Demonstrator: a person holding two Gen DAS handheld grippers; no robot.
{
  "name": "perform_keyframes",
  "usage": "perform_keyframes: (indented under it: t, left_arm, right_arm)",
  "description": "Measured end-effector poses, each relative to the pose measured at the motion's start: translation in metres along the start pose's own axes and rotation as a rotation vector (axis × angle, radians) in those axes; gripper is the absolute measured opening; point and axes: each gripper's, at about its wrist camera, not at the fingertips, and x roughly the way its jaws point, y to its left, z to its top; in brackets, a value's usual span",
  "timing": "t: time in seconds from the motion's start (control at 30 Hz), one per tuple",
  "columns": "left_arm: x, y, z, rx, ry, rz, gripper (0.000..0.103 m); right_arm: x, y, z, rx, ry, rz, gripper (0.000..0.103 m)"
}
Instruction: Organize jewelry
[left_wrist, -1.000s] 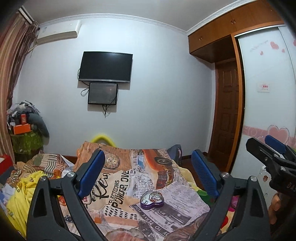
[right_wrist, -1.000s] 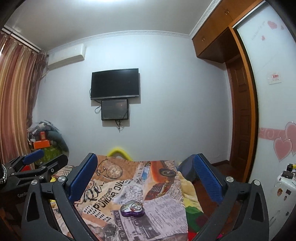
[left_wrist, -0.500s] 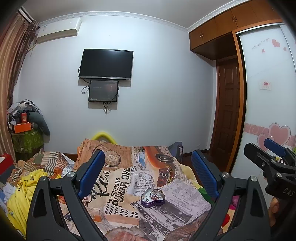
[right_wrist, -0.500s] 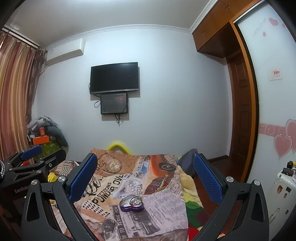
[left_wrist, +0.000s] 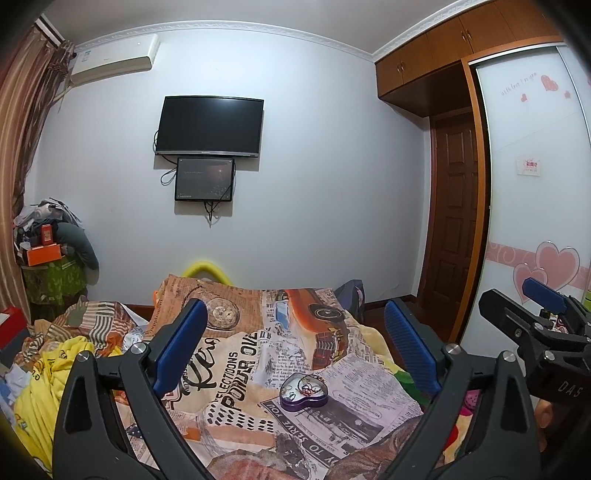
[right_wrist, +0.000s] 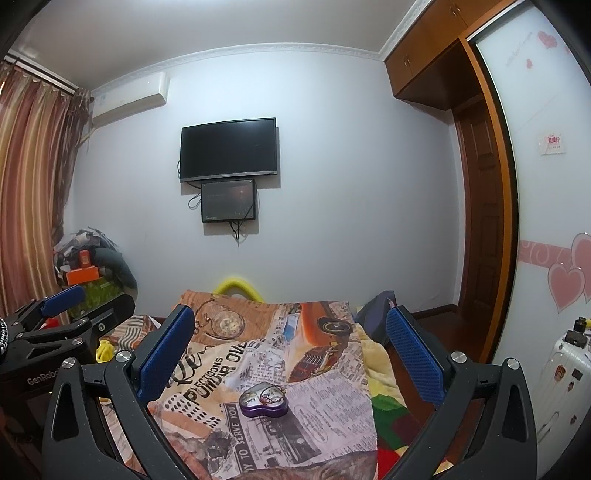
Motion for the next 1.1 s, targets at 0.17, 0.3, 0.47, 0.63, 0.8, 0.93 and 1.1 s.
perform_keyframes:
  t: [0.17,0.3,0.47,0.63,0.8,0.93,1.1]
  left_arm:
    - [-0.0002,-0.001,-0.0003,0.001,0.002,-0.001,0.098]
    - [-0.0002,-0.0013,-0.0007,0.002,0.003,-0.001,0.098]
    - [0.0,-0.0024,-0.002,0.004,0.005,-0.003,0.098]
    - [-0.0004,-0.0039,-0.0021,0.007,0.007,-0.003,0.099]
    - [-0.001,-0.0052,-0.0019,0.004,0.009,-0.007,0.1]
    - [-0.0003,-0.0055,-0.0013,0.002,0.012,-0.01,0.1]
    - [-0.0003,-0.005,-0.0003,0.001,0.015,-0.014,0.1]
  right_arm:
    - [0.0002,0.0,0.0001,0.0,0.001,0.0,0.103]
    - [0.0002,0.0,-0.0006,0.002,0.005,0.001,0.103]
    - [-0.0001,-0.0004,-0.0008,0.004,0.007,0.001,0.103]
    - [-0.0007,-0.0005,-0.0001,0.005,0.007,0.002,0.103]
    - [-0.0024,-0.0004,-0.002,0.006,0.011,0.001,0.103]
    - [-0.002,-0.0008,-0.0024,0.006,0.014,0.0,0.103]
    - [-0.0029,-0.0006,-0.0023,0.006,0.014,0.0,0.103]
